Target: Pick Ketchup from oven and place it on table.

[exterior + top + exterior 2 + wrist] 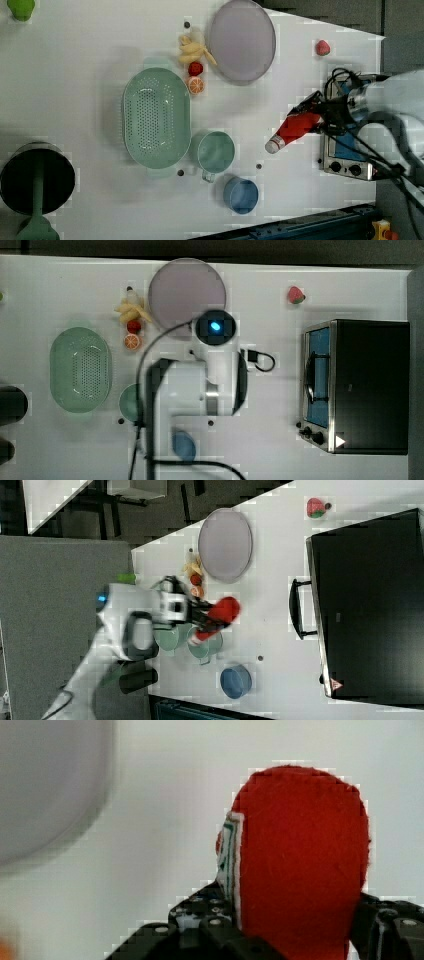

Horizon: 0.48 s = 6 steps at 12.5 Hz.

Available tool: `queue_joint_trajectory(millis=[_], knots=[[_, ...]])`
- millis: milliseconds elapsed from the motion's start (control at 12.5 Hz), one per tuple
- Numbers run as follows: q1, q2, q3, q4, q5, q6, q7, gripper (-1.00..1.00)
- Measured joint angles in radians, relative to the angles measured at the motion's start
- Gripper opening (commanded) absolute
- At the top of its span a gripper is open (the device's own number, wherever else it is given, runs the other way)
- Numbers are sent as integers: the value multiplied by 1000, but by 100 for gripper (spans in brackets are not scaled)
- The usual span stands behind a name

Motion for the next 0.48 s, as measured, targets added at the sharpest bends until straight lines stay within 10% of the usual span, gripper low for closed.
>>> queue_joint_trajectory(millis=[480], knots=[[-46, 199, -21, -78, -22, 199, 5, 100]])
